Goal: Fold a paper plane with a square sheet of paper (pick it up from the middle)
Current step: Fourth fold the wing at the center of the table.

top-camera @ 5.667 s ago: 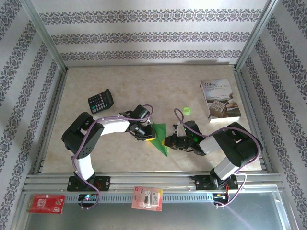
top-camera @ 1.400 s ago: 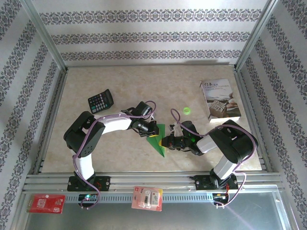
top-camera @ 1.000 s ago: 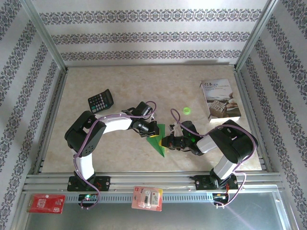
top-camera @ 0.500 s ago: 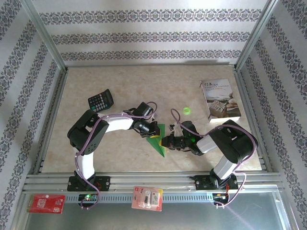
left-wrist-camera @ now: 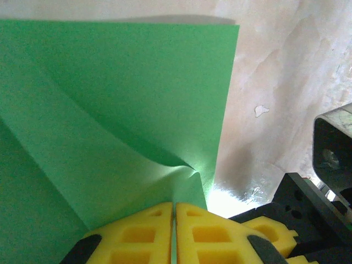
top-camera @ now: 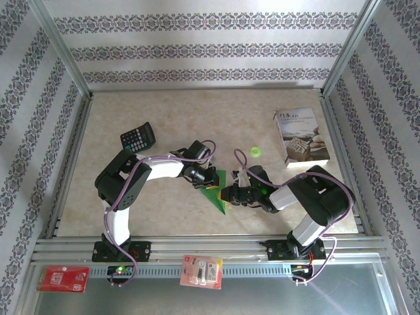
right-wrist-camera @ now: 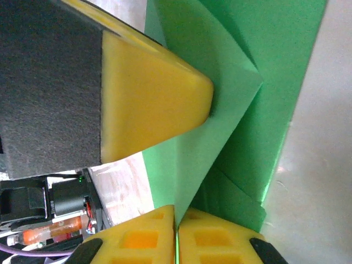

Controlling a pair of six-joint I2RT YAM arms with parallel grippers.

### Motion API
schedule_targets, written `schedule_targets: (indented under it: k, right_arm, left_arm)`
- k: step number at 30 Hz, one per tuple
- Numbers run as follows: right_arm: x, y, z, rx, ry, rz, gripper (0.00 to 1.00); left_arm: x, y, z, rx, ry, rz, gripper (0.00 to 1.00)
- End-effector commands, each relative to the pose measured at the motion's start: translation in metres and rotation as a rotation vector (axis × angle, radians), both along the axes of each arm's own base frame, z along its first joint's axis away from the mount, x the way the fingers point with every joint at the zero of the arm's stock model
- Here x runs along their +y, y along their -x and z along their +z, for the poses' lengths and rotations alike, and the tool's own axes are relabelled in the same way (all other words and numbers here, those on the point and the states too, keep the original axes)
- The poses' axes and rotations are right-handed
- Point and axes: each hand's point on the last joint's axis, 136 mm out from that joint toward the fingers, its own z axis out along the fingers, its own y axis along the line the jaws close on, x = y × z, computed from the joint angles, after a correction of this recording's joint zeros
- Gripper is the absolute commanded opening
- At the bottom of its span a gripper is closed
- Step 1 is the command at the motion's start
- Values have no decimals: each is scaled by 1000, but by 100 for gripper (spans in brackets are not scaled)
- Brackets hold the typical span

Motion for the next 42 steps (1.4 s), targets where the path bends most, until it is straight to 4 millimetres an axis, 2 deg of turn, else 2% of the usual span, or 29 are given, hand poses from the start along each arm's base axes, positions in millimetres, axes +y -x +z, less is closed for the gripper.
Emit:
schedule_targets:
  k: [1,13,22,35,37,42]
  right_arm:
    - [-8,0,-4,1,37,-23,12]
    - [-14,9,7,-10,49,-28,15]
    - [-18,22,3,-37,154,-3,19]
    - [-16,30,4,-99,266,43,23]
    - [-10,26,14,-128,265,49,23]
    - [-7,26,18,-151,282,61,25]
  left_arm:
    - [2,3,-10,-4,-35,-13,9]
    - [4,4,-12,-1,-43,-10,9]
    - [4,4,-10,-5,-41,-11,9]
    - [4,5,-9,-6,-40,-12,9]
    - [5,5,-10,-4,-43,-12,9]
    - [5,6,-10,-4,-43,-13,9]
